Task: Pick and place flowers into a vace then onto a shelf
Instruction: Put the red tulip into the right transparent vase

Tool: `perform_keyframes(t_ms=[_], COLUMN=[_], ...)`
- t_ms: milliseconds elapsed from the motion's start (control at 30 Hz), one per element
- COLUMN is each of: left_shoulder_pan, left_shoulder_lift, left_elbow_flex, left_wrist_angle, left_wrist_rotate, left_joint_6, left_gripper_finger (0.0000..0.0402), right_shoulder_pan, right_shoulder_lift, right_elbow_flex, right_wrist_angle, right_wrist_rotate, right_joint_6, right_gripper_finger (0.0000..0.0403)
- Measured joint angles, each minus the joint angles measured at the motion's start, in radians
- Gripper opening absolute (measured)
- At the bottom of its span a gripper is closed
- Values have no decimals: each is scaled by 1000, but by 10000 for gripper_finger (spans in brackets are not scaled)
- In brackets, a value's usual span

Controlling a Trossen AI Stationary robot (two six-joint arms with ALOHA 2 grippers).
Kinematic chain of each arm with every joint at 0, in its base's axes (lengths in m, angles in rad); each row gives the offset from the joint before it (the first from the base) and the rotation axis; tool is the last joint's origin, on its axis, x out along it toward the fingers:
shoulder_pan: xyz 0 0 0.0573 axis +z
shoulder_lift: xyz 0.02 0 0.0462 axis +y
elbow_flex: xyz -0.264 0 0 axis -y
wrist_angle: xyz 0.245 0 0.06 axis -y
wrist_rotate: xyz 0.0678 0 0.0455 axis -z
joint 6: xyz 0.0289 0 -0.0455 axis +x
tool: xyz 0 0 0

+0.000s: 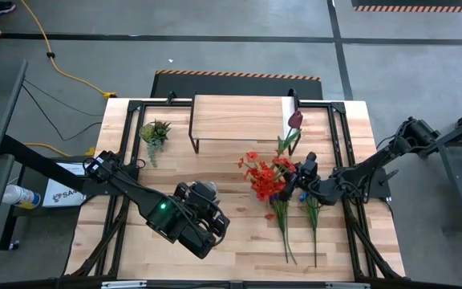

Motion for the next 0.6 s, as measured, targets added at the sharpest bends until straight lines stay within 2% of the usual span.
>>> perform_keyframes(t_ms=[600], left_shoulder_pan=[0], left_shoulder_lift=[0], left_elbow_flex=[0], left_wrist_angle=[1], left_wrist_rotate=[-39], left_joint_6=[0], left_gripper_finger=[104], right_shoulder_pan=[-32], right_shoulder_lift=[6], right_elbow_flex=[0], right_wrist_angle=[7], right_wrist_rotate=[-62], right_joint_6=[25], right_gripper_finger=[0])
